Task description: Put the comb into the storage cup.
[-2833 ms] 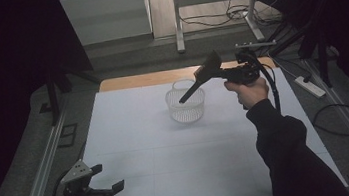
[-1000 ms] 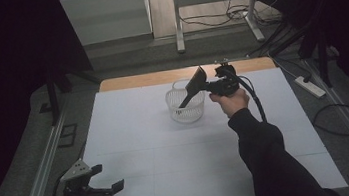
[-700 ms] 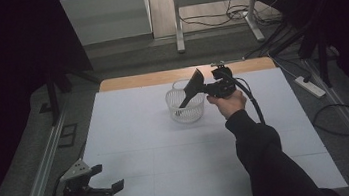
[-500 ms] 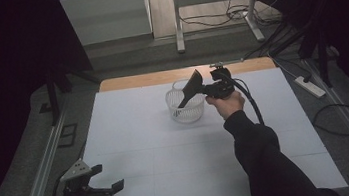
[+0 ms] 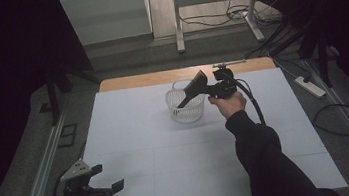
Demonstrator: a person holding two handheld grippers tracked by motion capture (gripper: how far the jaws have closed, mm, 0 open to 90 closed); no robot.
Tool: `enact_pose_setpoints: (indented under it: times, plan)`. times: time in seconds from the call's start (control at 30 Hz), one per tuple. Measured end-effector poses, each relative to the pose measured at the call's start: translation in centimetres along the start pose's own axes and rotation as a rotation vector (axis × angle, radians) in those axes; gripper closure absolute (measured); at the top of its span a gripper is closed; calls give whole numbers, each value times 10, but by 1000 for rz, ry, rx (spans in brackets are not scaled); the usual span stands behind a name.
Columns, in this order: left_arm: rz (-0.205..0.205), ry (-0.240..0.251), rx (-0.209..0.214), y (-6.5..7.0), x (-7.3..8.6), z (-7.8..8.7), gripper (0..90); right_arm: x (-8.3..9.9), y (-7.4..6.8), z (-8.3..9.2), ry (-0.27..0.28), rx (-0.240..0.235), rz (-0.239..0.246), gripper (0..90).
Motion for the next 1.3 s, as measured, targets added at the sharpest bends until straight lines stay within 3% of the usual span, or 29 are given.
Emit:
enact_pose_setpoints:
  times: [0.47, 1.3]
  plan:
    - [2, -1, 0, 0, 0, 0, 6, 5, 12, -2, -27, 102, 66, 672]
    - [3, -2, -3, 0, 0, 0, 7, 10, 26, 1, -39, 181, 117, 553]
Point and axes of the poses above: each handheld gripper's, and its own axes: z roughly backward along the jaws, x roughly out of its underside, y roughly to its right, the point moved 6 cm from there along -z, roughly forward along the jaws, and after that the axes turned 8 degrees about y, right-handed, at the moved point
